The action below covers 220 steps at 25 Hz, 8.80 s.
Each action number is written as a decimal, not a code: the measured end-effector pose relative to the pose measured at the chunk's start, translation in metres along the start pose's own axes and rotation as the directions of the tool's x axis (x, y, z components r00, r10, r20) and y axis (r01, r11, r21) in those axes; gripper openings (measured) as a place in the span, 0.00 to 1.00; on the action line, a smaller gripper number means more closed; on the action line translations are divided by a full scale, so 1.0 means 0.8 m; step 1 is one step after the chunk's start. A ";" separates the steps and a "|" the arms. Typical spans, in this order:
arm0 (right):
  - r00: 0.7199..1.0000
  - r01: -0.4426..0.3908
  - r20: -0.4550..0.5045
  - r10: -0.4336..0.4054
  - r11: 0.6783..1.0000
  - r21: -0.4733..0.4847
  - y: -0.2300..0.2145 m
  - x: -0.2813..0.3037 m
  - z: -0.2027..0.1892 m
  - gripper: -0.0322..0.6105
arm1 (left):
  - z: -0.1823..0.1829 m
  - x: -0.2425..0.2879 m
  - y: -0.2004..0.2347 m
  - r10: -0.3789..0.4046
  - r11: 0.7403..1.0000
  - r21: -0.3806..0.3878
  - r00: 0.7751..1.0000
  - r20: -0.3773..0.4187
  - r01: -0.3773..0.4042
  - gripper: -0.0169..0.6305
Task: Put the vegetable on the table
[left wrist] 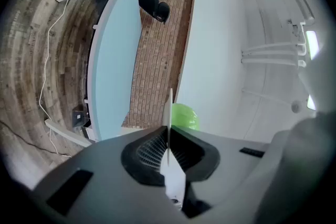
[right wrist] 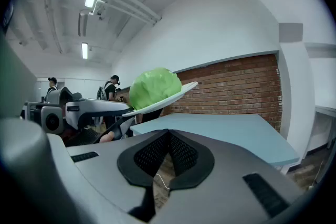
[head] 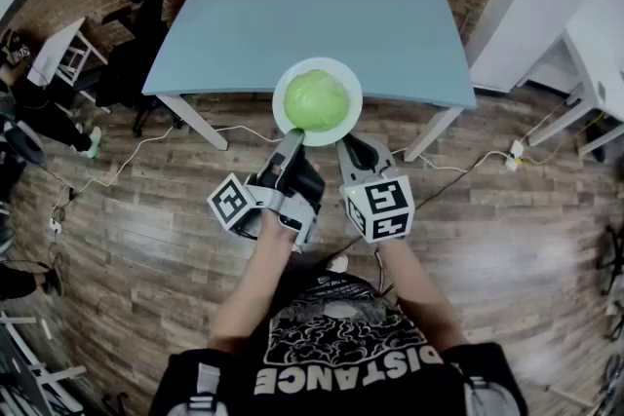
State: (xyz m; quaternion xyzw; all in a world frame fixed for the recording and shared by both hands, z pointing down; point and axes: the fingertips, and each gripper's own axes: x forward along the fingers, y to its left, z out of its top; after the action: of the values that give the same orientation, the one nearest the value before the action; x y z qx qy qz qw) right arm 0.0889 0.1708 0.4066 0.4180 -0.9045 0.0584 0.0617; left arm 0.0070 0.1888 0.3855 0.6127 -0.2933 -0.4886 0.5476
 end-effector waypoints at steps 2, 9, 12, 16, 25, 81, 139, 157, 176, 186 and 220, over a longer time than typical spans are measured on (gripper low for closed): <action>1.000 -0.002 -0.001 0.002 1.000 0.000 -0.002 -0.002 -0.001 0.06 | -0.002 -0.001 0.002 0.001 1.000 -0.005 1.000 0.002 -0.001 0.05; 1.000 -0.013 0.004 0.013 1.000 -0.012 0.000 0.002 -0.003 0.06 | 0.001 0.000 0.009 0.014 1.000 -0.014 1.000 0.013 -0.014 0.05; 1.000 -0.011 -0.005 0.011 1.000 -0.015 0.000 0.002 -0.007 0.06 | 0.001 0.000 0.010 0.017 1.000 -0.016 1.000 0.014 -0.016 0.05; 1.000 -0.003 -0.012 0.003 1.000 -0.014 -0.004 0.006 -0.011 0.06 | 0.005 0.002 0.014 0.015 1.000 -0.022 1.000 0.011 -0.014 0.05; 0.999 0.013 -0.036 -0.014 1.000 -0.023 -0.018 0.044 -0.015 0.06 | 0.034 0.030 0.031 0.011 0.998 -0.057 1.000 0.009 -0.011 0.05; 0.975 0.169 -0.137 -0.173 0.985 -0.041 -0.065 0.326 0.026 0.06 | 0.284 0.215 0.078 0.043 0.978 -0.199 0.992 -0.119 -0.066 0.05; 0.979 0.150 -0.137 -0.148 0.989 0.000 -0.209 0.436 0.026 0.06 | 0.315 0.357 0.162 0.107 0.976 -0.176 0.988 -0.114 -0.126 0.05; 0.971 0.156 -0.192 -0.145 0.987 0.046 -0.271 0.471 -0.007 0.06 | 0.337 0.395 0.237 0.160 0.980 -0.103 0.982 -0.102 -0.170 0.06; 0.961 0.157 -0.238 -0.139 0.986 0.055 -0.307 0.490 -0.027 0.06 | 0.336 0.417 0.303 0.259 0.959 -0.083 0.957 -0.128 -0.271 0.06; 0.958 0.153 -0.256 -0.132 0.986 0.064 -0.317 0.501 -0.034 0.06 | 0.338 0.413 0.334 0.327 0.938 -0.078 0.935 -0.137 -0.339 0.06; 0.949 0.150 -0.292 -0.120 0.985 0.080 -0.312 0.525 -0.056 0.06 | 0.362 0.418 0.378 0.480 0.874 -0.007 0.864 -0.153 -0.486 0.08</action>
State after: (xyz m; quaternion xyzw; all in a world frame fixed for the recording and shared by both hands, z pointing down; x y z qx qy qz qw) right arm 0.0122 -0.2975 0.5318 0.4686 -0.8512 0.1597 0.1743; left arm -0.0886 -0.2910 0.6049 0.5413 -0.3851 -0.2963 0.6862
